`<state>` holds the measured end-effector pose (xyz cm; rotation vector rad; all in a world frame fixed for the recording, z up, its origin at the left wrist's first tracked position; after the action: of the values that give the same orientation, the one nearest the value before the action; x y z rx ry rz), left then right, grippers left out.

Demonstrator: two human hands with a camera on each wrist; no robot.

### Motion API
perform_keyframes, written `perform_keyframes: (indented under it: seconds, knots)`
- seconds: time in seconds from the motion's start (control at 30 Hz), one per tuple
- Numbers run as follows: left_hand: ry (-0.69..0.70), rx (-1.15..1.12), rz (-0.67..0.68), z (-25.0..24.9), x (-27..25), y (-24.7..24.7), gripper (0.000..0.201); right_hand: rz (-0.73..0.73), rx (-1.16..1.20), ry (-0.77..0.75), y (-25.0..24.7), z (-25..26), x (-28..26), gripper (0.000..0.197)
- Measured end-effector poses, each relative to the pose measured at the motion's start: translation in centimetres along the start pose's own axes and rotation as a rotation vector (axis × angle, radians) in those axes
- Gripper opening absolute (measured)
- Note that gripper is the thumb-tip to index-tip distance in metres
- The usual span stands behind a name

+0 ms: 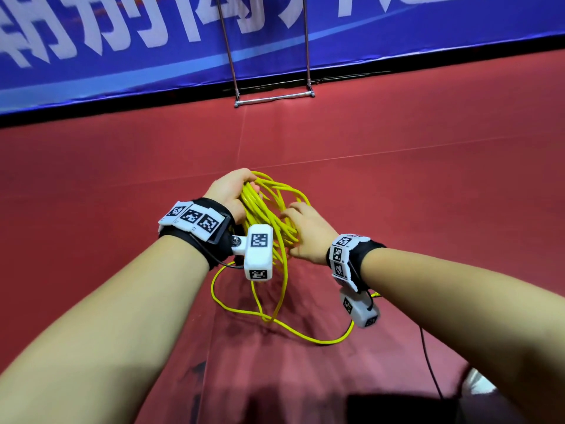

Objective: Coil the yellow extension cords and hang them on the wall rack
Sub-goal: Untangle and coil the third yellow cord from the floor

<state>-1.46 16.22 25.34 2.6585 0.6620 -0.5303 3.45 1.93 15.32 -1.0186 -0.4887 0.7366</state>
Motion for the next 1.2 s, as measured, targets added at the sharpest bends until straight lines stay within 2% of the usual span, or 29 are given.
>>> perform_keyframes:
  seconds: [0.03,0.07,0.1,0.13,0.17,0.23,0.3,0.37,0.47,0.6,0.73,0.83,0.9,1.0,1.2]
  knots:
    - [0.027,-0.030,-0.029,-0.3,0.2,-0.5,0.018,-0.086,-0.036,0.016,-0.7,-0.2,-0.1,0.074]
    - [0.058,-0.059,-0.058,-0.6,0.3,-0.8,0.011,-0.161,-0.048,0.043,-1.3,-0.3,-0.2,0.069]
    - [0.094,-0.094,-0.084,-0.8,0.4,-1.2,0.007,-0.207,-0.032,0.081,-1.7,-0.4,-0.5,0.058]
    - [0.126,-0.126,-0.119,-1.0,0.3,-1.5,0.013,-0.209,0.018,0.122,-1.8,-0.5,-0.6,0.046]
    - [0.147,-0.149,-0.145,-1.2,0.3,-1.8,0.019,-0.153,0.094,0.172,-1.6,-0.5,-0.8,0.034]
    - [0.201,-0.183,-0.192,-1.8,0.0,-2.3,0.020,0.049,0.298,0.255,-0.2,-0.4,-1.0,0.014]
    - [0.216,-0.208,-0.215,-2.1,0.0,-2.9,0.016,0.321,0.580,0.276,1.9,0.6,-1.3,0.017]
    - [0.215,-0.236,-0.237,-2.2,-0.2,-3.3,0.016,0.521,0.707,0.197,3.2,2.0,-1.5,0.023]
    - [0.239,-0.237,-0.280,-2.5,-0.7,-3.5,0.024,0.618,0.666,0.099,3.7,3.0,-1.5,0.020]
    - [0.273,-0.258,-0.310,-3.3,-1.5,-3.5,0.028,0.649,0.441,0.040,3.9,1.6,-1.8,0.012]
    - [0.308,-0.282,-0.309,-4.5,-1.9,-3.5,0.037,0.624,0.290,0.117,3.8,-2.2,-2.9,0.016]
    - [0.363,-0.375,-0.302,-5.4,-1.8,-3.4,0.031,0.564,0.223,0.173,3.0,-4.8,-3.2,0.018]
    - [0.374,-0.398,-0.268,-5.4,-1.8,-3.2,0.019,0.492,0.226,0.210,1.7,-5.8,-3.3,0.018]
    - [0.344,-0.386,-0.225,-5.0,-1.4,-3.1,0.007,0.414,0.247,0.278,0.1,-7.1,-3.5,0.009]
    - [0.256,-0.290,-0.111,-3.9,0.3,-3.6,0.019,0.410,-0.040,0.340,-1.6,-8.4,-3.8,0.019]
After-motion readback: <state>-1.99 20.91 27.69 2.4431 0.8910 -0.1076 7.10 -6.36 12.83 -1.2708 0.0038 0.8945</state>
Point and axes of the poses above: each hand's wrist, its own x-axis towards the middle knuckle, its own y-axis out of the palm, z = x × y, the point moved 5 cm from there along x, towards the middle knuckle, and after that the axes turned 7 degrees about z, right-handed, at the moved point
